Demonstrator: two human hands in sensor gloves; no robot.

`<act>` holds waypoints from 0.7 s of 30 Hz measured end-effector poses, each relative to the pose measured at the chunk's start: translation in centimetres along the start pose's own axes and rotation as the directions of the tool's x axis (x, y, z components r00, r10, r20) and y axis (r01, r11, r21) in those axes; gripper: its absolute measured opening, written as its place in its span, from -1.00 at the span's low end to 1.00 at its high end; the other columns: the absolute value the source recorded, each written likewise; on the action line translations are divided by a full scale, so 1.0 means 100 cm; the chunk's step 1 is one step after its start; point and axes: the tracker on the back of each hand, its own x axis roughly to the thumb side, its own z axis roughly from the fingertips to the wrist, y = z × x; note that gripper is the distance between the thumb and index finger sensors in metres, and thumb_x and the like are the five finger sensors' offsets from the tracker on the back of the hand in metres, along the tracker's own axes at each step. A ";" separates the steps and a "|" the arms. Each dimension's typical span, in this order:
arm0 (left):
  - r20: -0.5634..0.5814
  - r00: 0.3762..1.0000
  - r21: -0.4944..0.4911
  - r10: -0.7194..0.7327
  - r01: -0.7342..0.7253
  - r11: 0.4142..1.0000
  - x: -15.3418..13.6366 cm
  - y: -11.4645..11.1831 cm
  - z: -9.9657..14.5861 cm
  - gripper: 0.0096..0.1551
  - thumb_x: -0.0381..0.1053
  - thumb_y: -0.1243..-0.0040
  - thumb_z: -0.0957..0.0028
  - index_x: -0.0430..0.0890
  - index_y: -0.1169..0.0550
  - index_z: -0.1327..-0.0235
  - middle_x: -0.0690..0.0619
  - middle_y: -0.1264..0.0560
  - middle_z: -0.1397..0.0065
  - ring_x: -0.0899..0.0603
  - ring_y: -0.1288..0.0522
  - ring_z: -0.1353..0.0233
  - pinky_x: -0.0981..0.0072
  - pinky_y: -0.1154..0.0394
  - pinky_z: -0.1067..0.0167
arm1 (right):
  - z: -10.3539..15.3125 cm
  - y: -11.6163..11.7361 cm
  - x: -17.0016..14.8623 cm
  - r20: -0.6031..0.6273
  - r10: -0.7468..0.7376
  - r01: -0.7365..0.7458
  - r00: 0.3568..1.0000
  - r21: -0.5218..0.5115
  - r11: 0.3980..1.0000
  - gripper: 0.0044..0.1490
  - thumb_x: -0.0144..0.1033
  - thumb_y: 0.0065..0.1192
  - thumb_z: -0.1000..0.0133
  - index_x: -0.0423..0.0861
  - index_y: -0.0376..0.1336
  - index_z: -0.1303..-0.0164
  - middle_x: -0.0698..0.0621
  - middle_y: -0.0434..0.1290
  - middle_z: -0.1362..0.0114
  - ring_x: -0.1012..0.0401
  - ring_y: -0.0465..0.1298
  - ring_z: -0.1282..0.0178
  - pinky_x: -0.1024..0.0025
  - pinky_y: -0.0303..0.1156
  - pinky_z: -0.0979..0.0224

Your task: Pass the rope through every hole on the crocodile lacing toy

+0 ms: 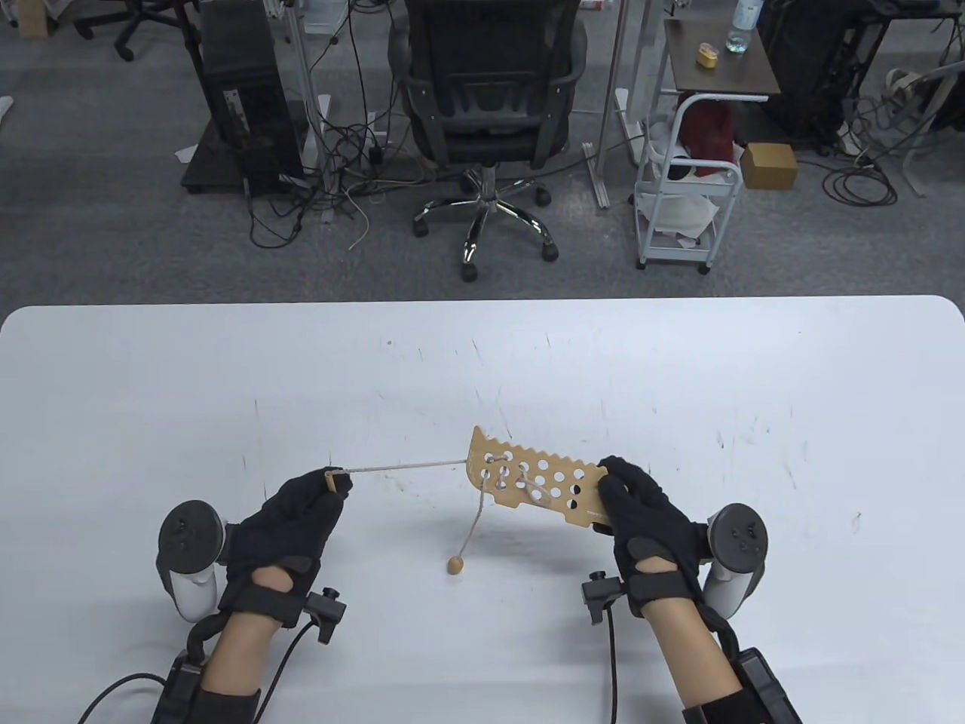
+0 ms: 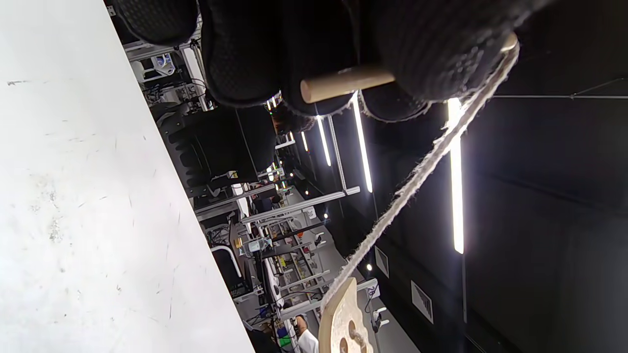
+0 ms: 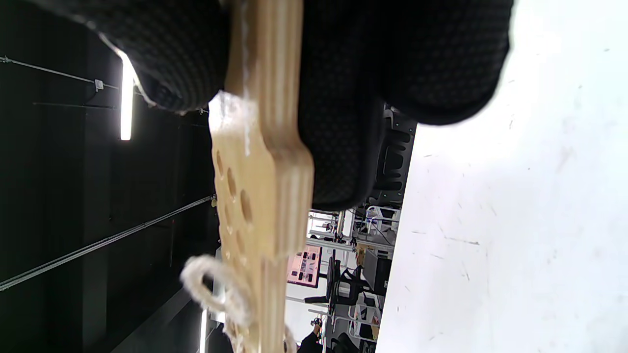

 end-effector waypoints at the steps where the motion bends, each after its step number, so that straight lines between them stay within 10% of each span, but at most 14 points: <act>1: 0.000 1.000 0.004 0.002 -0.002 1.000 0.000 0.001 0.000 -0.51 0.21 -0.34 0.12 0.30 -0.66 -0.13 0.14 -0.58 -0.26 -0.16 -0.51 -0.39 -0.14 -0.31 -0.46 | -0.001 -0.001 0.000 -0.001 0.000 0.000 1.000 -0.003 1.000 -0.41 -0.12 0.36 -0.04 -0.14 0.37 -0.22 0.00 0.71 -0.08 0.11 0.78 0.13 0.19 0.60 0.01; 21: 0.015 0.998 0.093 0.053 -0.054 0.994 0.002 0.020 0.002 -0.51 0.22 -0.32 0.11 0.31 -0.65 -0.14 0.16 -0.59 -0.26 -0.15 -0.52 -0.39 -0.13 -0.32 -0.46 | -0.014 -0.023 -0.012 -0.055 0.008 -0.014 0.998 -0.100 0.995 -0.41 -0.12 0.36 -0.04 -0.14 0.37 -0.22 0.00 0.70 -0.08 0.11 0.78 0.12 0.19 0.60 0.01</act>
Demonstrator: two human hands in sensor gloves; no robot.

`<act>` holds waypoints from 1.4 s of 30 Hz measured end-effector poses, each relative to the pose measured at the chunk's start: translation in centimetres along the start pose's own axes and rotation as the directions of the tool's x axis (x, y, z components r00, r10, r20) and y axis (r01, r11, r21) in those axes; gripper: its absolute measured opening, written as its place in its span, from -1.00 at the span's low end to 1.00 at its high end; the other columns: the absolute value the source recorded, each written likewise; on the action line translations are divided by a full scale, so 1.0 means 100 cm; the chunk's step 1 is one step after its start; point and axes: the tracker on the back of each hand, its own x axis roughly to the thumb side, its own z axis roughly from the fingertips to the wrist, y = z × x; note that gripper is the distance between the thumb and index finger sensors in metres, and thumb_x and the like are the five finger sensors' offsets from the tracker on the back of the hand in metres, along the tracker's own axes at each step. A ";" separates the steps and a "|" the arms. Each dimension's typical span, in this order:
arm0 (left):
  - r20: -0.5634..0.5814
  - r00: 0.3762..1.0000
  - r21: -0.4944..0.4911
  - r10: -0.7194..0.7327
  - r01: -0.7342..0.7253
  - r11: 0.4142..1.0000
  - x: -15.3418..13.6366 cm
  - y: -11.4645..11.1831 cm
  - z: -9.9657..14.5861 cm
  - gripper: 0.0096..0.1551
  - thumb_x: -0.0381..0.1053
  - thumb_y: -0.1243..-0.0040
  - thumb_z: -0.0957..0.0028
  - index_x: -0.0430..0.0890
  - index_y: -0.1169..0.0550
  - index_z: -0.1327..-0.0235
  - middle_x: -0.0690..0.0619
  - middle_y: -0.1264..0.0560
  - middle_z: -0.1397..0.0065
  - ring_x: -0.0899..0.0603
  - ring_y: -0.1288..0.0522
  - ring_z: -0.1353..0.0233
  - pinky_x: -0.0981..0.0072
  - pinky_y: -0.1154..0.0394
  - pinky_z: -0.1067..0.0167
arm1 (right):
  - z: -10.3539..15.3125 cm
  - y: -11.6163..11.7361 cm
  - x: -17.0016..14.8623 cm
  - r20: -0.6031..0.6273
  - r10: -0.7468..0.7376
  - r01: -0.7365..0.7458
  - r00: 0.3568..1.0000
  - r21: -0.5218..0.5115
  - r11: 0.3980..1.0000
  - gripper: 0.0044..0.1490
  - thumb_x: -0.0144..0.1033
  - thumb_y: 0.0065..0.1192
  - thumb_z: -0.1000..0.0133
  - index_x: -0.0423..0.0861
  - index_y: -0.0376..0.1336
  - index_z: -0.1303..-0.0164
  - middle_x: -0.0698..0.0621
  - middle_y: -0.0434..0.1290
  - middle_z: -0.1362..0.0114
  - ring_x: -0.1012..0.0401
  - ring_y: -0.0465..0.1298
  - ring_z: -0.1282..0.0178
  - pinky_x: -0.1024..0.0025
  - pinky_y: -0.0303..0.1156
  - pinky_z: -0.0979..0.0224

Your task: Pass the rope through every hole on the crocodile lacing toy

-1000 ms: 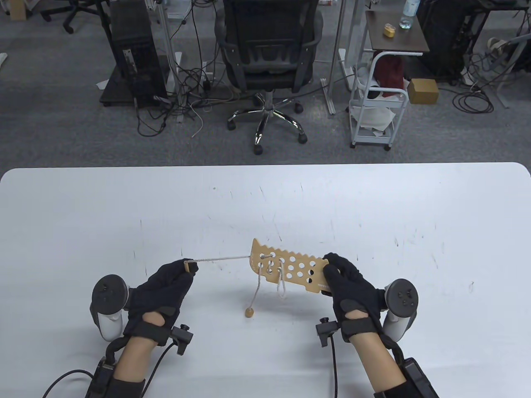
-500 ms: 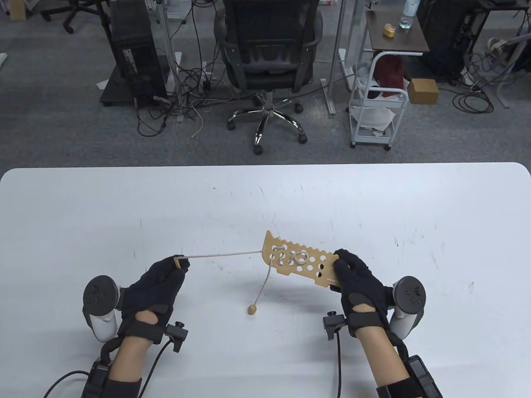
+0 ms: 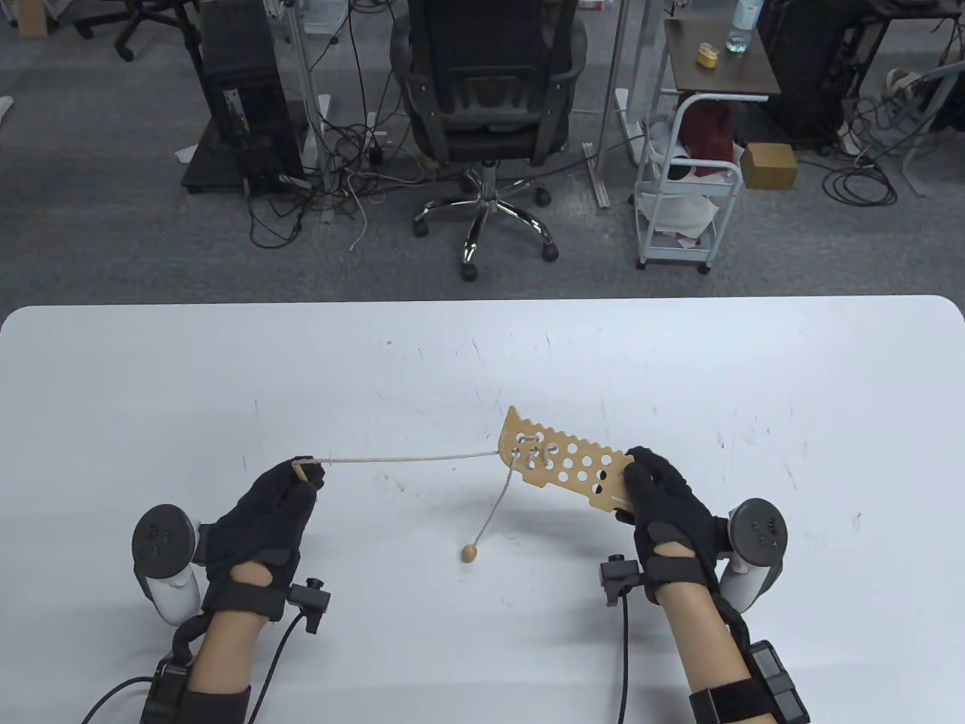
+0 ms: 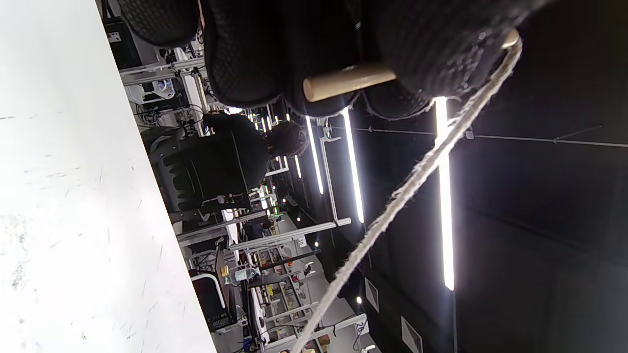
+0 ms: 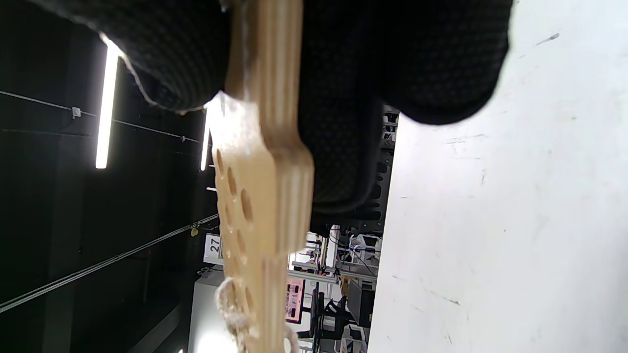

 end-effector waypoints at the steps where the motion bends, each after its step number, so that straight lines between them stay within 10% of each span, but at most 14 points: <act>1: -0.001 1.000 0.002 0.003 -0.003 1.000 0.000 0.001 0.000 -0.51 0.22 -0.32 0.11 0.31 -0.65 -0.14 0.16 -0.58 -0.26 -0.15 -0.52 -0.39 -0.13 -0.32 -0.47 | -0.001 -0.001 -0.001 -0.002 0.002 -0.002 1.000 -0.003 1.000 -0.41 -0.13 0.36 -0.04 -0.14 0.37 -0.22 0.00 0.70 -0.08 0.11 0.78 0.12 0.19 0.60 0.01; 28: -0.034 0.997 0.041 0.069 -0.068 0.997 -0.002 0.005 0.000 -0.50 0.13 -0.27 0.12 0.16 -0.63 -0.14 0.13 -0.59 -0.20 -0.15 -0.52 -0.34 -0.14 -0.31 -0.45 | -0.001 -0.005 0.001 0.000 0.002 -0.002 1.000 -0.058 0.998 -0.41 -0.12 0.37 -0.03 -0.14 0.38 -0.22 0.01 0.71 -0.07 0.11 0.78 0.13 0.19 0.60 0.02; 42: -0.085 0.996 -0.136 0.038 -0.049 0.989 -0.008 -0.018 -0.002 -0.14 -0.06 -0.12 0.05 0.48 -0.11 -0.48 0.09 -0.47 -0.22 -0.21 -0.41 -0.36 -0.19 -0.20 -0.49 | 0.017 0.017 0.013 0.048 -0.004 0.001 0.999 0.061 0.998 -0.41 -0.12 0.37 -0.03 -0.14 0.38 -0.21 0.01 0.71 -0.07 0.12 0.79 0.14 0.20 0.60 0.02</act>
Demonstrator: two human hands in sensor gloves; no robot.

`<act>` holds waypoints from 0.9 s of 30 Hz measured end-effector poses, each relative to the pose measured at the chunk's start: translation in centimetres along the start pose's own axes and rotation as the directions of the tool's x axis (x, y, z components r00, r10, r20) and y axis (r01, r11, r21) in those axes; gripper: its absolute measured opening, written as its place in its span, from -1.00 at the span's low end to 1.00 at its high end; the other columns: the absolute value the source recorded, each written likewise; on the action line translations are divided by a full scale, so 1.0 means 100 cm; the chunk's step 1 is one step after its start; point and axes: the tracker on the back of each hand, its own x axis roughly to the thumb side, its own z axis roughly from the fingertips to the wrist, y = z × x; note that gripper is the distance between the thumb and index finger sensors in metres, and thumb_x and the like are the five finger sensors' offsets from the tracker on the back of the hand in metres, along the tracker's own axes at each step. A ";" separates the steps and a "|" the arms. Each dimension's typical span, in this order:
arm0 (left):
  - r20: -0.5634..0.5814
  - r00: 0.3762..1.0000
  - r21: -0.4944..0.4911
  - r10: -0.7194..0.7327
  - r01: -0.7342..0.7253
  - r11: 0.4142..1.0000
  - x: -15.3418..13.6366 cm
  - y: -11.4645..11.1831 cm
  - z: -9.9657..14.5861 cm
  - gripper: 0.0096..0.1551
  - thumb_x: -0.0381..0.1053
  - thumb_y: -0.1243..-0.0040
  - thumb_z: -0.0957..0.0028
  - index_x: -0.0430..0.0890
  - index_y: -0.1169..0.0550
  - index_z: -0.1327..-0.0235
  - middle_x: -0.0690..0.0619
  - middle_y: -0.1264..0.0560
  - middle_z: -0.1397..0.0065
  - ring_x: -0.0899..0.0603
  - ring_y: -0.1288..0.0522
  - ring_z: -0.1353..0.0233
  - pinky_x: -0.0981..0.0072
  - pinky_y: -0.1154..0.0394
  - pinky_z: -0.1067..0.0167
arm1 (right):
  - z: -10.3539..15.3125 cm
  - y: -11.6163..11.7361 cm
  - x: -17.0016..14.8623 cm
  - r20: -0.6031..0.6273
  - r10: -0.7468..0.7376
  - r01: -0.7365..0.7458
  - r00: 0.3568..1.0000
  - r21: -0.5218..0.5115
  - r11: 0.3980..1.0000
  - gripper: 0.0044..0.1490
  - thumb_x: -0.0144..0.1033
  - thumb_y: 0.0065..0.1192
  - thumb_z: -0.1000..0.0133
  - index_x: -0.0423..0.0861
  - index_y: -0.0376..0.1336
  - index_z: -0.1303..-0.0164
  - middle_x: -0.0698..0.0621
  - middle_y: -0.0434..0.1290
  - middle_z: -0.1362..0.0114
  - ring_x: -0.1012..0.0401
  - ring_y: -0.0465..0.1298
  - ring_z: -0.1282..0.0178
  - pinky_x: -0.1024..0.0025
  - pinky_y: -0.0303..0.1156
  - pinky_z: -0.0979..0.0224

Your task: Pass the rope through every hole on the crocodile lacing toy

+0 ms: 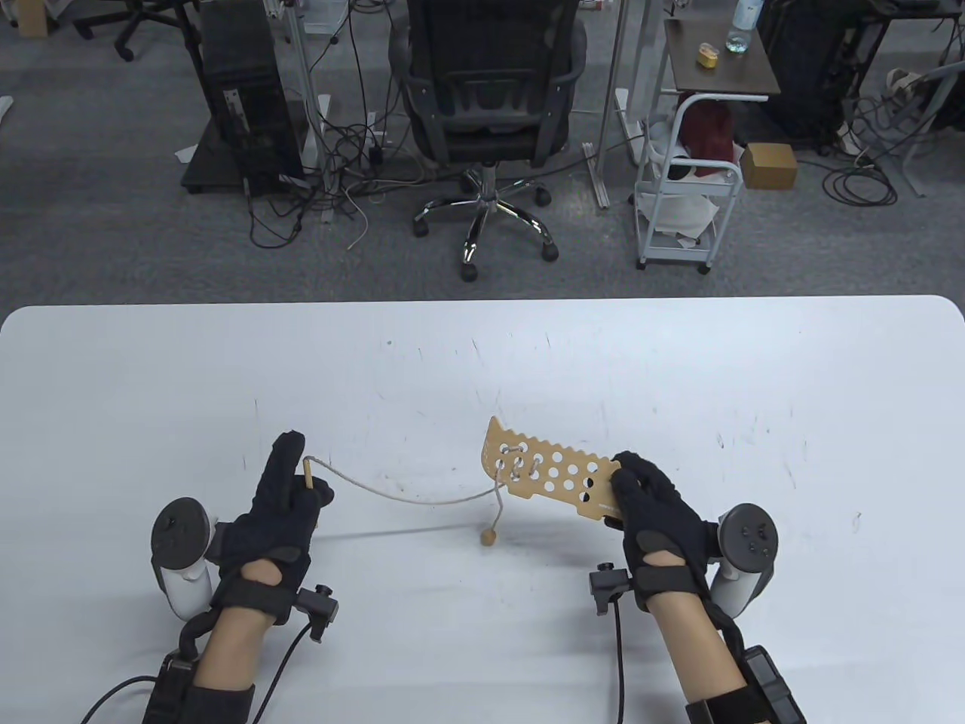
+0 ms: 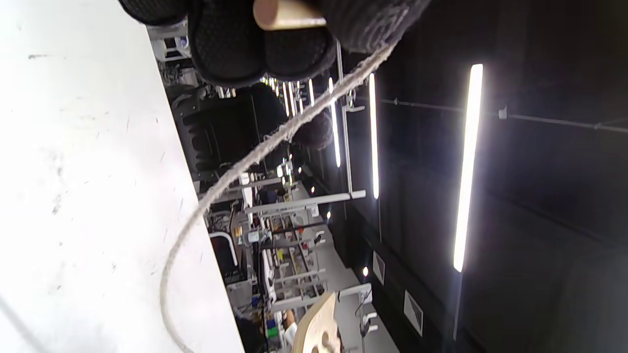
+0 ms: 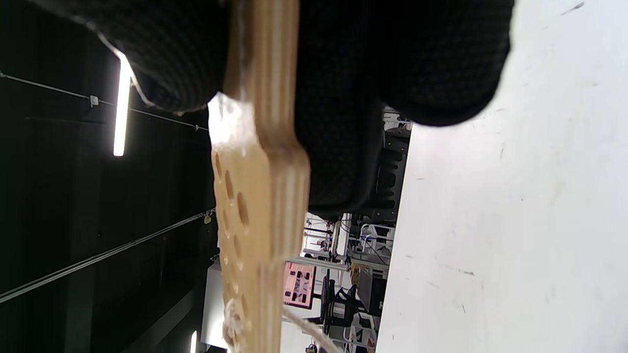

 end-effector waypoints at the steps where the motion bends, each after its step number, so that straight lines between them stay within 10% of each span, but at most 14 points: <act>1: -0.005 1.000 -0.007 -0.008 0.008 1.000 0.000 -0.001 0.000 -0.15 -0.06 -0.10 0.05 0.47 -0.11 -0.48 0.09 -0.46 -0.22 -0.21 -0.40 -0.36 -0.19 -0.20 -0.49 | 0.001 0.002 0.001 0.004 0.002 -0.002 1.000 0.010 1.000 -0.41 -0.12 0.37 -0.03 -0.14 0.38 -0.21 0.01 0.71 -0.07 0.12 0.79 0.14 0.19 0.60 0.02; 14: -0.006 0.997 0.001 -0.080 0.080 0.997 -0.003 -0.003 -0.004 -0.48 0.04 -0.41 0.13 0.22 -0.59 -0.17 0.20 -0.76 -0.12 -0.09 -0.69 -0.27 -0.06 -0.46 -0.38 | 0.014 0.018 0.010 0.042 -0.007 0.003 0.999 0.089 0.996 -0.41 -0.12 0.37 -0.03 -0.14 0.38 -0.21 0.01 0.71 -0.07 0.12 0.79 0.14 0.20 0.60 0.02; 27: -0.034 0.989 -0.002 -0.142 0.142 0.990 -0.008 -0.011 -0.005 -0.53 0.07 -0.47 0.19 0.18 -0.63 -0.03 0.15 -0.77 -0.01 -0.12 -0.71 -0.17 -0.08 -0.47 -0.36 | 0.027 0.032 0.018 0.055 -0.066 0.055 0.996 0.172 0.984 -0.41 -0.11 0.37 -0.03 -0.14 0.38 -0.21 0.01 0.71 -0.07 0.12 0.79 0.14 0.20 0.60 0.02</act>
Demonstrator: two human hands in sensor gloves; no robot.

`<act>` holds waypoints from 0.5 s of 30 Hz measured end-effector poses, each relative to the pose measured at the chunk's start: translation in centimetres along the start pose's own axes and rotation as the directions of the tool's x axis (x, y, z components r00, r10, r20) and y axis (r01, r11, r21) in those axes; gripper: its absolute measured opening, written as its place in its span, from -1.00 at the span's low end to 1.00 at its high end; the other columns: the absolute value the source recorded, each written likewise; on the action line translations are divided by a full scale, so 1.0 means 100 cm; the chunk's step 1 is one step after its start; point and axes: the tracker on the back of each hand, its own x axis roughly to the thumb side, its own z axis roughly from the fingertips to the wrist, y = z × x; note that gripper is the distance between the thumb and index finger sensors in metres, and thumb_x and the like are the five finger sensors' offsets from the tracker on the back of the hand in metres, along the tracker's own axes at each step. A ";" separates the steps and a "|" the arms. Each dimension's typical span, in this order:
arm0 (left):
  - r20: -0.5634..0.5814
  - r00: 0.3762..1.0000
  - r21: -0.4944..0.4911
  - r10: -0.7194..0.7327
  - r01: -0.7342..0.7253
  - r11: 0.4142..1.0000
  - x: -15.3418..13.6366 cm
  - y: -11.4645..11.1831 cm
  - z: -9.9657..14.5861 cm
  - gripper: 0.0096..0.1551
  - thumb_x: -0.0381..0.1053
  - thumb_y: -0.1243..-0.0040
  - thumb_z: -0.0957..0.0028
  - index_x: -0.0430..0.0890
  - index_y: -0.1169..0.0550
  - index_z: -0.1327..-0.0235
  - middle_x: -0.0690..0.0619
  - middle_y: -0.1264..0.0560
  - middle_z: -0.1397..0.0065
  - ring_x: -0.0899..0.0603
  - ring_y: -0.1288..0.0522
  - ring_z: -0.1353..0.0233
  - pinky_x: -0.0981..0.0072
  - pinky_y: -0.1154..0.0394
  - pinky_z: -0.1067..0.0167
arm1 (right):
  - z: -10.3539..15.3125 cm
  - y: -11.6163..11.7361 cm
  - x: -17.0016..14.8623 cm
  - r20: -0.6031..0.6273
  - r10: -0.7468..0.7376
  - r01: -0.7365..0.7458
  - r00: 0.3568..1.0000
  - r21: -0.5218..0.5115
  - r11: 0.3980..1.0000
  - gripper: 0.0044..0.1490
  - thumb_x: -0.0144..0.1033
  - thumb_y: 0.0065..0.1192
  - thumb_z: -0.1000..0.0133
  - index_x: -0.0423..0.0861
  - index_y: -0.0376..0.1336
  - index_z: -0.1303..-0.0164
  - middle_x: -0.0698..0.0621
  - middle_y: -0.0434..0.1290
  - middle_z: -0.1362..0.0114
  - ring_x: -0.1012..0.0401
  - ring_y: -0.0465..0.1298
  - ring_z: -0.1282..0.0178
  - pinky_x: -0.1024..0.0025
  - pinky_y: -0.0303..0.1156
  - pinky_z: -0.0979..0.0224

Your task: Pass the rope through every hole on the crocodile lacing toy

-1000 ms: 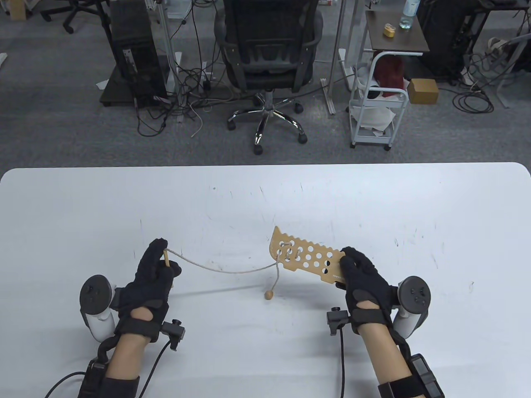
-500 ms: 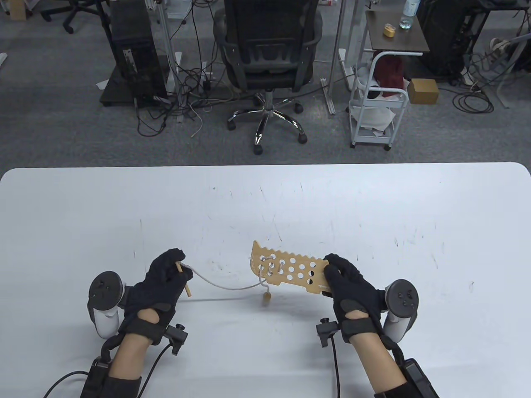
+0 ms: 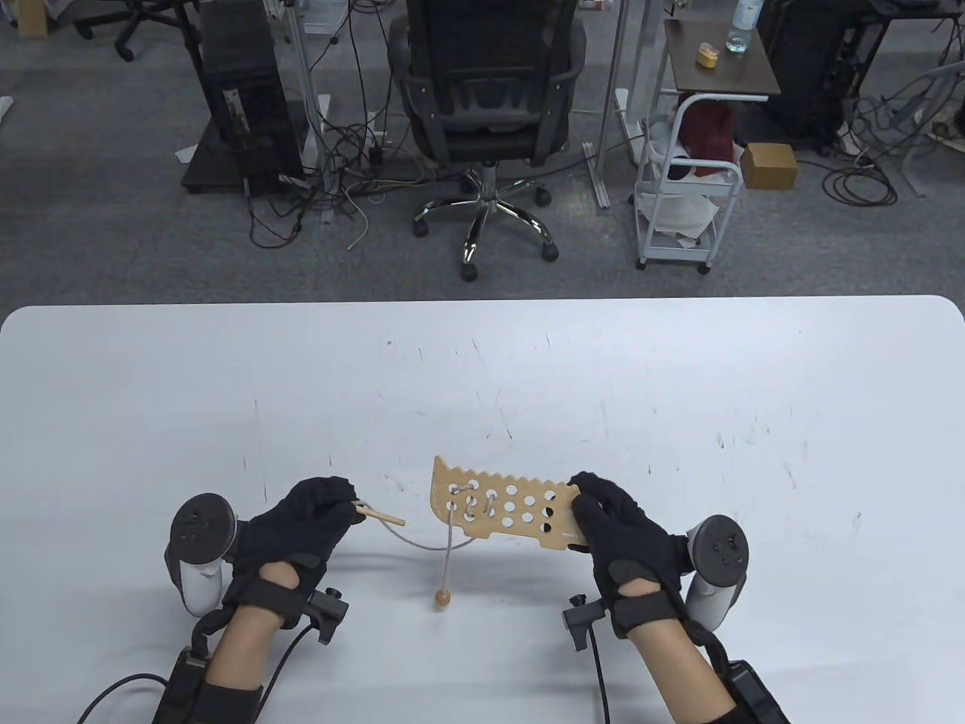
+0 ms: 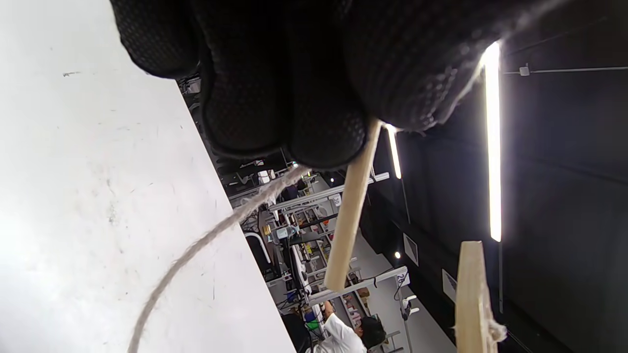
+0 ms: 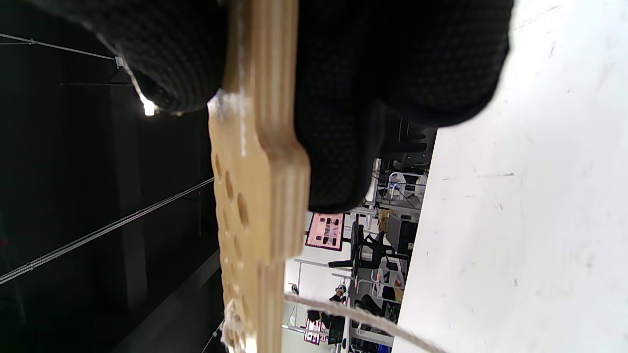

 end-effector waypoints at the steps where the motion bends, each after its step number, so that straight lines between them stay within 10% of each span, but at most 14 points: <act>1: -0.008 1.000 -0.007 0.002 -0.002 1.000 -0.001 -0.002 0.000 -0.53 0.07 -0.46 0.19 0.18 -0.62 -0.03 0.15 -0.76 -0.01 -0.12 -0.71 -0.16 -0.09 -0.46 -0.36 | 0.001 0.001 0.000 0.002 -0.002 0.002 1.000 0.005 1.000 -0.41 -0.12 0.36 -0.04 -0.14 0.38 -0.21 0.01 0.71 -0.07 0.12 0.79 0.14 0.20 0.60 0.02; 15: -0.046 0.983 -0.197 0.175 -0.181 0.964 -0.006 -0.033 -0.001 -0.55 0.04 -0.44 0.13 0.14 -0.57 -0.06 0.14 -0.68 -0.15 -0.13 -0.65 -0.26 -0.14 -0.42 -0.39 | 0.010 0.020 0.007 0.044 -0.035 0.031 0.998 0.100 0.995 -0.40 -0.12 0.37 -0.02 -0.14 0.38 -0.21 0.01 0.71 -0.07 0.12 0.79 0.13 0.20 0.60 0.02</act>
